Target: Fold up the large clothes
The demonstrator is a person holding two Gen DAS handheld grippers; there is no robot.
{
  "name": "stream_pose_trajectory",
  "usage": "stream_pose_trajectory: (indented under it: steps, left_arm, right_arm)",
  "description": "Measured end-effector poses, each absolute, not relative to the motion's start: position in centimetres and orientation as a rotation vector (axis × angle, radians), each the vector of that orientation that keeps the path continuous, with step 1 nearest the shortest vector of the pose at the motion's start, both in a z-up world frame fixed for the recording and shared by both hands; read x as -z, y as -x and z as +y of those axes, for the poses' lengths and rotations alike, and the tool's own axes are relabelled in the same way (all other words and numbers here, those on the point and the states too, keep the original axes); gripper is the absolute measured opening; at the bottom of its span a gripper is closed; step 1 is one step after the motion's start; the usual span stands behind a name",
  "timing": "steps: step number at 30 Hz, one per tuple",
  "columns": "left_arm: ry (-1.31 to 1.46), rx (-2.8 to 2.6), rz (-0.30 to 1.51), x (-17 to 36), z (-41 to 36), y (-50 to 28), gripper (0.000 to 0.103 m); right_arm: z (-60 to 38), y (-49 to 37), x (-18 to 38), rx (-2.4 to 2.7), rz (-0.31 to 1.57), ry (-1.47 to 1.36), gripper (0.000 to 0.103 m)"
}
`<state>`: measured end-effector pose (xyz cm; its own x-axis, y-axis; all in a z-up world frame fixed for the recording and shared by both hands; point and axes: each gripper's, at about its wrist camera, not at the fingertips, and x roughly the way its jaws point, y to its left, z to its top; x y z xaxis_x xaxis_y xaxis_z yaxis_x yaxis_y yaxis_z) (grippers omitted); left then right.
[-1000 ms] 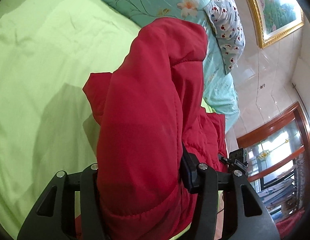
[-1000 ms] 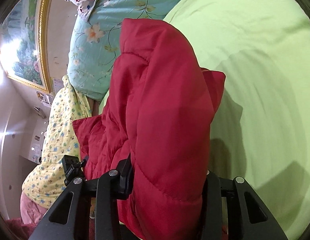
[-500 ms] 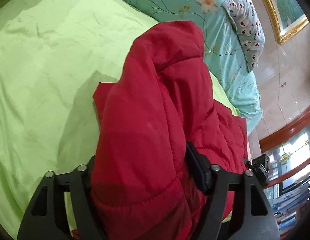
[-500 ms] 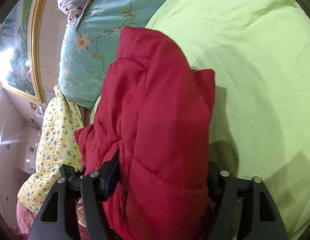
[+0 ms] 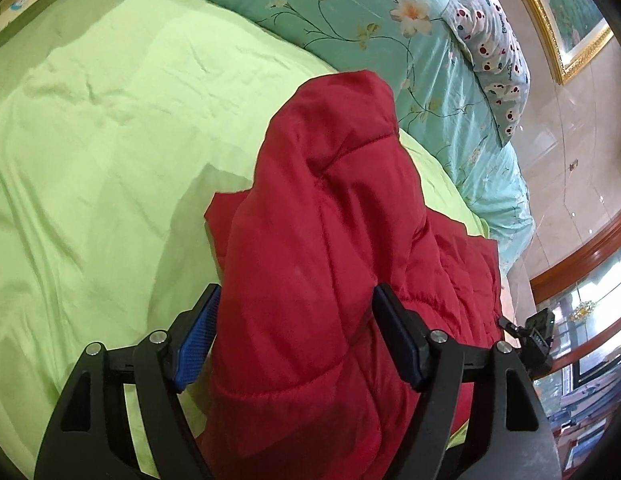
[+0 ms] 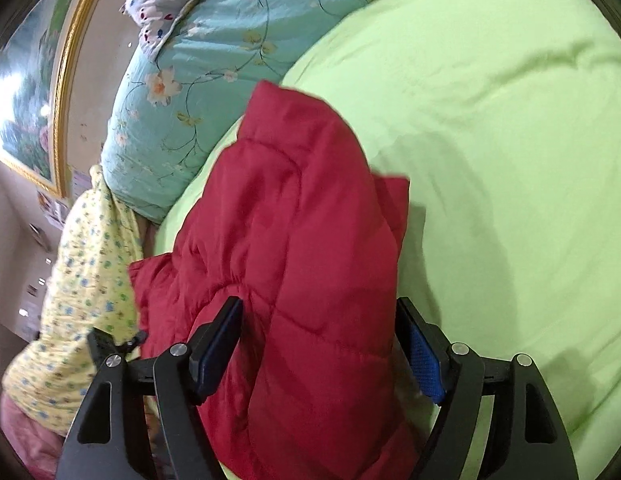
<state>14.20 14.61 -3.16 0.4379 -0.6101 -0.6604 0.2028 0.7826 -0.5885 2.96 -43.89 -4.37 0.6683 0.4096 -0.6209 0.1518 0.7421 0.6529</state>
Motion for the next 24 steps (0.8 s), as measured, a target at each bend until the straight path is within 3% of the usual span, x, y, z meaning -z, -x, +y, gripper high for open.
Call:
stream_pose_trajectory:
  steps: [10, 11, 12, 13, 15, 18, 24]
  left_arm:
    - [0.465, 0.536, 1.006, 2.7, 13.5, -16.8, 0.076]
    - [0.461, 0.527, 1.009, 2.8, 13.3, -17.0, 0.076]
    - [0.452, 0.522, 1.006, 2.8, 13.2, -17.0, 0.075]
    - [0.433, 0.516, 0.996, 2.7, 13.0, -16.9, 0.074]
    - [0.386, 0.501, 0.97, 2.3, 12.6, -16.4, 0.049]
    - [0.324, 0.488, 0.926, 1.2, 12.1, -15.7, 0.031]
    - [0.239, 0.465, 0.799, -1.6, 10.4, -15.0, 0.025]
  right_arm:
    - [-45.0, -7.5, 3.4, -0.162, 0.805, -0.676, 0.079]
    - [-44.5, -7.8, 3.5, -0.173, 0.807, -0.659, 0.071]
    - [-44.2, -7.9, 3.6, -0.167, 0.812, -0.641, 0.054]
    - [-43.9, -8.0, 3.6, -0.153, 0.817, -0.621, 0.045]
    - [-43.4, -7.6, 3.2, -0.136, 0.807, -0.594, 0.03]
    - [-43.1, -6.6, 1.9, -0.121, 0.762, -0.572, 0.02]
    - [-42.1, -5.7, -0.8, -0.061, 0.662, -0.49, 0.014]
